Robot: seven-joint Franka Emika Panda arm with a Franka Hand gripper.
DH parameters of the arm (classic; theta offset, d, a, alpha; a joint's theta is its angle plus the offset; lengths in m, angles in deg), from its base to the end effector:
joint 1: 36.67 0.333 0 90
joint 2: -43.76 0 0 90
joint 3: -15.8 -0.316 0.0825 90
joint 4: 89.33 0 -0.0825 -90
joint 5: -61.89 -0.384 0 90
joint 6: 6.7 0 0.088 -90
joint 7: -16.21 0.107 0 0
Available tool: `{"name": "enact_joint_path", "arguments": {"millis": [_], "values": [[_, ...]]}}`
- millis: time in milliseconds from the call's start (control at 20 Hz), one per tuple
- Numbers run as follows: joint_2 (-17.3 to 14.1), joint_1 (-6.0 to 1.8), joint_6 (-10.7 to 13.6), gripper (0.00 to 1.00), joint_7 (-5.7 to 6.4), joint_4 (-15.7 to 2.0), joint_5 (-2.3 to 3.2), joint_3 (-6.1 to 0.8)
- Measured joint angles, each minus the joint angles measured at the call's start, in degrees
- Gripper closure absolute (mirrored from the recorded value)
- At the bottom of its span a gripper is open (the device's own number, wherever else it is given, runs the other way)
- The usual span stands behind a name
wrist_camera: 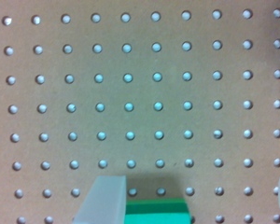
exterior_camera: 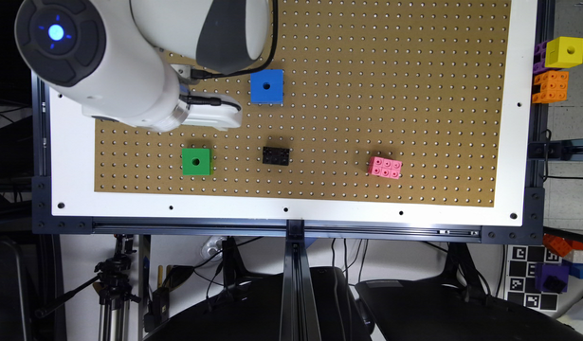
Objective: Pick up green block.
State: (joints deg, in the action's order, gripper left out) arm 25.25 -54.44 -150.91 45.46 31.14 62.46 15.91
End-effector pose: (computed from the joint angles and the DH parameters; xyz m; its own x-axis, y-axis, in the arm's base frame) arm 0.5617 -0.1811 0.2724 0.6826 -0.7261 0.0830 -0.7259 -0.6868 -0.0383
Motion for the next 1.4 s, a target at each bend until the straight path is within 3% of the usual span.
{"name": "enact_joint_path", "arguments": {"millis": [100,250,800,1200,1400], "values": [[-1.5,-0.92,0.8,0.0,-1.05,-2.28,0.0,0.0],[-3.5,-1.08,2.0,0.0,-1.28,-5.07,0.0,-0.05],[-4.9,-1.02,2.1,0.0,-1.28,-7.24,0.0,-0.83],[-11.7,-1.04,1.6,0.0,-1.28,-11.86,0.0,-0.94],[-12.3,-1.05,1.8,0.0,-1.28,-12.88,0.0,-0.94]]}}
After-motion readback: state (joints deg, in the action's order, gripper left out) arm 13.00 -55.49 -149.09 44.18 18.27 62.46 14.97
